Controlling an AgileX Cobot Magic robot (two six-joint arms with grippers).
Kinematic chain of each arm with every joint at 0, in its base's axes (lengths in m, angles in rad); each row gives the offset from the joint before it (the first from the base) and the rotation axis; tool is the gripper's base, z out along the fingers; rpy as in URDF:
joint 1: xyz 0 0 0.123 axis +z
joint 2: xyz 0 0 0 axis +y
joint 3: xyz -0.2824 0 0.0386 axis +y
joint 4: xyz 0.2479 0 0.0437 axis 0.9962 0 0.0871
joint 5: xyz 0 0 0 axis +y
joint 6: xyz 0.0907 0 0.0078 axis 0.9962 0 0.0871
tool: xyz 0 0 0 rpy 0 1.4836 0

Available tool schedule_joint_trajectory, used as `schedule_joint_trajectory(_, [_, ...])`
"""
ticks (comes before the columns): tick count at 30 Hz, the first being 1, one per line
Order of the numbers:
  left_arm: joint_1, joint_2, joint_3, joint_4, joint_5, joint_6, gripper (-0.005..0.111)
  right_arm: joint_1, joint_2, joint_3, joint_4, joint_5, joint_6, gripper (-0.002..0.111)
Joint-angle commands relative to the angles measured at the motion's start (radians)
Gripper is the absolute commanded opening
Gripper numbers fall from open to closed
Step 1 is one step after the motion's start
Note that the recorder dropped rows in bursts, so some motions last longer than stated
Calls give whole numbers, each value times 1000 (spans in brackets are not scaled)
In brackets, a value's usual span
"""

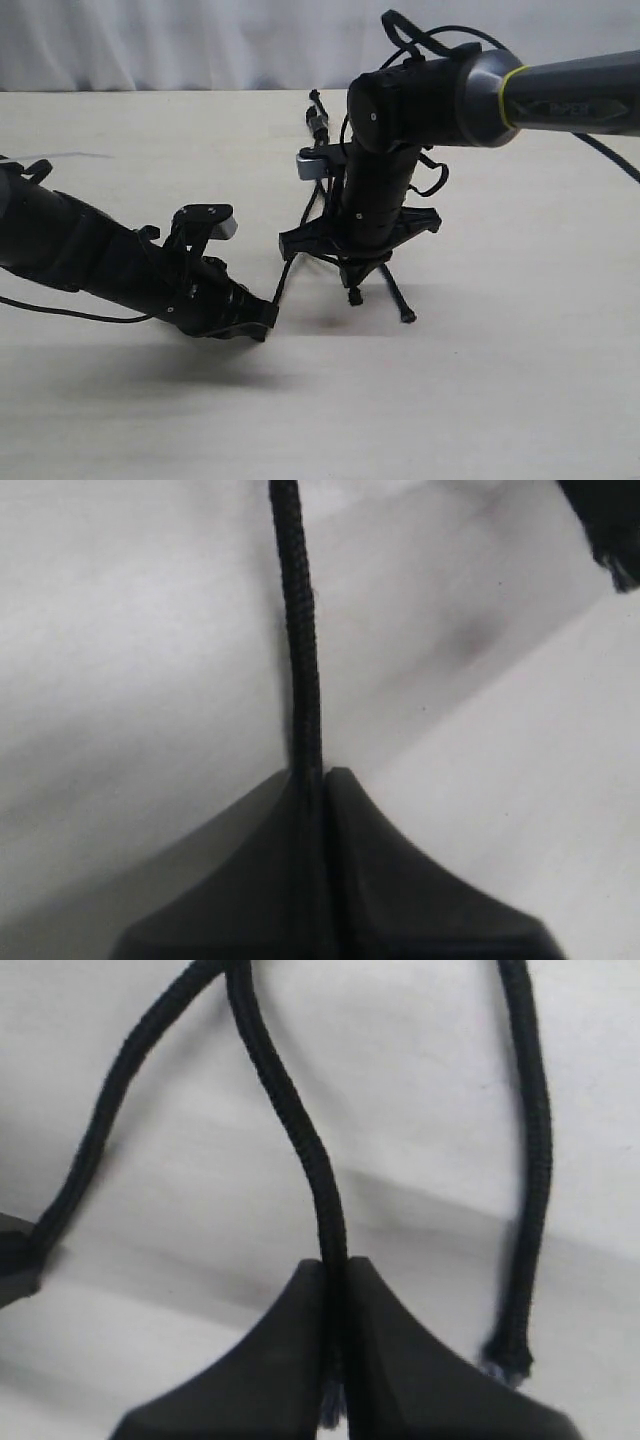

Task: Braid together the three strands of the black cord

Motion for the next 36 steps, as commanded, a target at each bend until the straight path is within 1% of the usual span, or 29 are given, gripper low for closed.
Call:
schedule_joint_trajectory(1, [-11, 22, 3, 28, -10, 2, 0, -6, -13, 2, -151, 52, -4, 4])
schedule_joint_trajectory(3, [-11, 22, 3, 28, -10, 2, 0, -6, -13, 2, -181, 69, -2, 4])
schedule_joint_trajectory(11, [-11, 22, 3, 26, 24, 2, 0, -6, -13, 2, -193, 78, -2, 4])
schedule_joint_trajectory(17, [-11, 22, 3, 26, 26, 2, 0, -6, -13, 2, -338, 156, -2, 4])
schedule_joint_trajectory(25, [-11, 22, 3, 26, 37, 2, 0, -6, 1, 6, -465, 146, -2, 4])
schedule_joint_trajectory(36, [-11, 22, 3, 26, 37, 2, 0, -6, 85, 8, -514, 89, -2, 4])
